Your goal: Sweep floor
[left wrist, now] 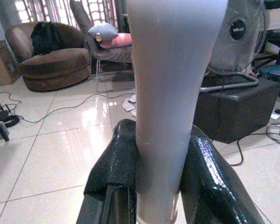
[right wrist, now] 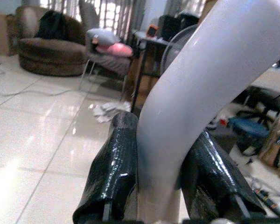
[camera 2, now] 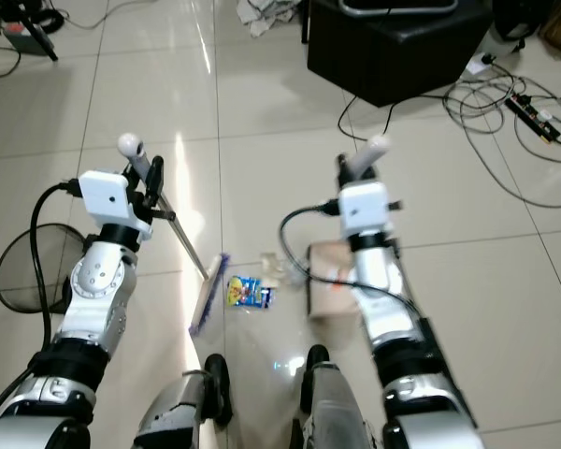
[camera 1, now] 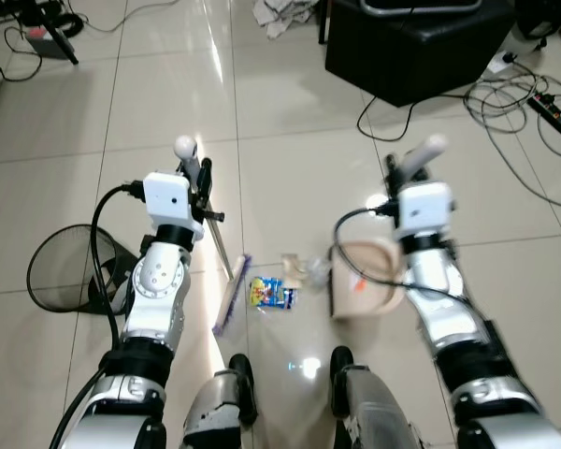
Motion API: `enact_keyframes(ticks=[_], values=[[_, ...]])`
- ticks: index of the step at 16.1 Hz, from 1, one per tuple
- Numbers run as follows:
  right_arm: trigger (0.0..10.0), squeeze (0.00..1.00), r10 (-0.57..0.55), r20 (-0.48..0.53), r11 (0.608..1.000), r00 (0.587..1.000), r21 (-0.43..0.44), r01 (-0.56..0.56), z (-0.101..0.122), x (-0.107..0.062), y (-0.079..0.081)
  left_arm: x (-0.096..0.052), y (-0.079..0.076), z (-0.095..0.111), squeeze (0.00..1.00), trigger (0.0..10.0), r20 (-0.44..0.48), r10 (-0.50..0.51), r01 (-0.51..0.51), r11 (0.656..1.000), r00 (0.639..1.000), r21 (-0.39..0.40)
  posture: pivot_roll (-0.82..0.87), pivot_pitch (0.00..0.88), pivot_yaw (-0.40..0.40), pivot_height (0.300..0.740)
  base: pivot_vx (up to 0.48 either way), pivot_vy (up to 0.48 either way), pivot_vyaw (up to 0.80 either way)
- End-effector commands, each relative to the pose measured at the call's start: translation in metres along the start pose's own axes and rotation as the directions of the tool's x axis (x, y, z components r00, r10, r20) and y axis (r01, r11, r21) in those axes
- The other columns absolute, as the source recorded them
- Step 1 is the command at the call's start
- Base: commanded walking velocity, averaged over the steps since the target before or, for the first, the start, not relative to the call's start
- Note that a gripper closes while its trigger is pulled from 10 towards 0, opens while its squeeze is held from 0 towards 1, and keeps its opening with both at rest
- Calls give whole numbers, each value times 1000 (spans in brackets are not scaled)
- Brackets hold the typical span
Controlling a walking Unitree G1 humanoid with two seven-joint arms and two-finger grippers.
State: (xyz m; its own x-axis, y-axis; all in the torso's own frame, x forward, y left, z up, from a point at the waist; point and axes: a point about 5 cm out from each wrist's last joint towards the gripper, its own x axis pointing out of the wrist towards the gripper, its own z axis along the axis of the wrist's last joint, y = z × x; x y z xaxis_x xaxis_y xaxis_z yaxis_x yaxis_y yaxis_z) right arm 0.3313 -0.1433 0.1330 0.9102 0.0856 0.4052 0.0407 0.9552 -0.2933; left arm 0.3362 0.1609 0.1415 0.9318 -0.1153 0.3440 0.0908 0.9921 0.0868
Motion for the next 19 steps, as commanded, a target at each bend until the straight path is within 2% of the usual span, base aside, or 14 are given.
enact_keyframes(ticks=[1, 4, 6, 9, 11, 12, 15, 16, 19], values=[[10000, 0, 24, 9, 1000, 1000, -7, -24, 0, -2, 8, -2, 1, -4, 0, 10000, -18, 16, -16, 1000, 1000, 0, 54, 359, 59, 740, 0, 0, 0], [10000, 0, 38, 6, 998, 999, 57, -39, 2, 1, 26, -1, -4, -7, 0, 10000, -32, 25, -27, 998, 999, -53, 55, 356, 57, 740, 0, 0, 0], [10000, 0, 44, 20, 997, 999, 68, -45, 6, 2, 33, 0, -6, -7, 0, 10000, -32, 23, -24, 999, 999, -46, 50, 347, 59, 740, 0, 0, 0], [10000, 0, 37, 11, 996, 999, 80, -38, 4, 1, 36, 4, -4, -5, 0, 10000, -28, 27, -28, 999, 999, -43, 48, 341, 60, 740, 0, 0, 0], [10000, 0, 30, 4, 996, 1000, 84, -30, 3, 1, 35, 10, -4, 0, 0, 10000, -11, 22, -23, 997, 1000, -77, 49, 343, 61, 740, 0, 0, 0], [10000, 0, 22, -10, 996, 1000, 85, -21, 1, 1, 33, 16, -15, 4, 0, 10000, 1, -17, 17, 992, 1000, -122, 46, 342, 64, 740, 0, 0, 0], [10000, 0, 18, -18, 996, 1000, 86, -17, -1, 1, 33, 20, -24, 8, 0, 10000, 18, -56, 58, 986, 998, -160, 39, 341, 63, 740, 0, 0, 0], [10000, 0, 20, -19, 996, 1000, 87, -18, -1, -1, 33, 22, -32, 14, 0, 10000, 53, -110, 119, 969, 993, -217, 39, 333, 60, 740, 0, 0, 0], [10000, 0, 25, -29, 996, 999, 83, -22, -4, -2, 32, 21, -50, 21, 0, 10000, 102, -284, 300, 926, 953, -227, 41, 333, 56, 740, 0, 0, 0]])
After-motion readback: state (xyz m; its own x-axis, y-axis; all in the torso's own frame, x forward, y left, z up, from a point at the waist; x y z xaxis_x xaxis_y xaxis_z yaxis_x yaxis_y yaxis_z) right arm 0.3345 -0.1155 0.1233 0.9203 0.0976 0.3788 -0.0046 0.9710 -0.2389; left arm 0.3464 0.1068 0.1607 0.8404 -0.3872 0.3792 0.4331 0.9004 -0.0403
